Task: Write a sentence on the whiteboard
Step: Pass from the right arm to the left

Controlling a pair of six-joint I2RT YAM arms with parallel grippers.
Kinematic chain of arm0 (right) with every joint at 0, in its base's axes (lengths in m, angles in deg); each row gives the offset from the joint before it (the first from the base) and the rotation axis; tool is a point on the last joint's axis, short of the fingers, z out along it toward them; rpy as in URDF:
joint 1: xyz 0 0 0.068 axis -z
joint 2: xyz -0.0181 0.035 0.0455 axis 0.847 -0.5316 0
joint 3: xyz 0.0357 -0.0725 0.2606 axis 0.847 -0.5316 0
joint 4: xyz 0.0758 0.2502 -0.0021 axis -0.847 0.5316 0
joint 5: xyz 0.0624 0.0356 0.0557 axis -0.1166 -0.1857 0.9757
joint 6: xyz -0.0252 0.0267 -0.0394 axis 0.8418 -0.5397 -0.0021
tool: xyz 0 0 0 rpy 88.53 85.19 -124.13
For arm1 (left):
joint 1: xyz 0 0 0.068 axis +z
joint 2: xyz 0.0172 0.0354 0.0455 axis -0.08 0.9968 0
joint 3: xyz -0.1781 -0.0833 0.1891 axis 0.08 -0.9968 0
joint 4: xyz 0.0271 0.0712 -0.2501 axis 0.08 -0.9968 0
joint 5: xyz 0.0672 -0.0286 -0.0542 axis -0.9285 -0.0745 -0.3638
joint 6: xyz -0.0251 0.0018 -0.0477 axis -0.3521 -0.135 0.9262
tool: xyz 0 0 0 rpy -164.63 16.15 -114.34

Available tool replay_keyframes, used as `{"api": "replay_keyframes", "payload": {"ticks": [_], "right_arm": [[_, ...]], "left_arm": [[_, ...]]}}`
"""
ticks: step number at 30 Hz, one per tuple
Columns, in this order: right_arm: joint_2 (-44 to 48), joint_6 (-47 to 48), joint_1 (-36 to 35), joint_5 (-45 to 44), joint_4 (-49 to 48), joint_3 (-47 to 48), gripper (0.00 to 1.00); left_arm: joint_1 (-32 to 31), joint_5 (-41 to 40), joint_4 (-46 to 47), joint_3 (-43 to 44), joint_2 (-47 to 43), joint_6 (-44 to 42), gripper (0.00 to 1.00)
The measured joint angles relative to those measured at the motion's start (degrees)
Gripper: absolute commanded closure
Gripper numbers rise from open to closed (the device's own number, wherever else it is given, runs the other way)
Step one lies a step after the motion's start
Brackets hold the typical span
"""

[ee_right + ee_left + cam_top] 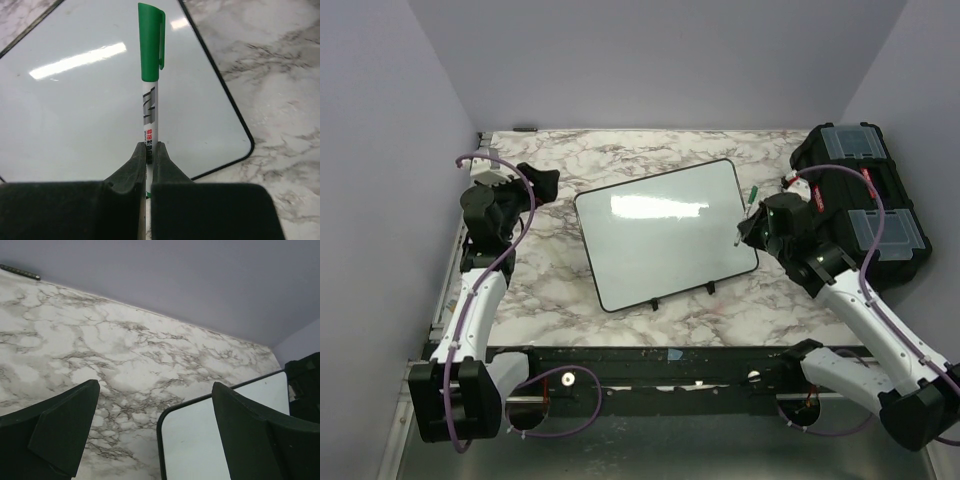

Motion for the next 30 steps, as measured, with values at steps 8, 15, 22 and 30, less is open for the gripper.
{"api": "replay_keyframes", "payload": {"ticks": [8,15,22,30], "right_arm": [[-4.11,8.81,-0.09,19.37,-12.2,0.61,0.99],[-4.85,15.13,-3.28,27.04,-16.76,0.87,0.99],[-5.95,22.8,-10.4,24.74,-16.61,2.95,0.99],[-7.5,28.7,-18.45,17.05,-15.56,6.56,0.99]], "left_arm": [[-7.21,3.17,-7.56,8.37,0.42,0.15,0.09],[-15.98,5.05,-19.52,20.87,5.18,-3.45,0.23],[-23.12,9.09,-29.94,30.49,10.84,-4.26,0.24],[-27.04,12.94,-37.29,38.03,14.78,-3.61,0.26]]}}
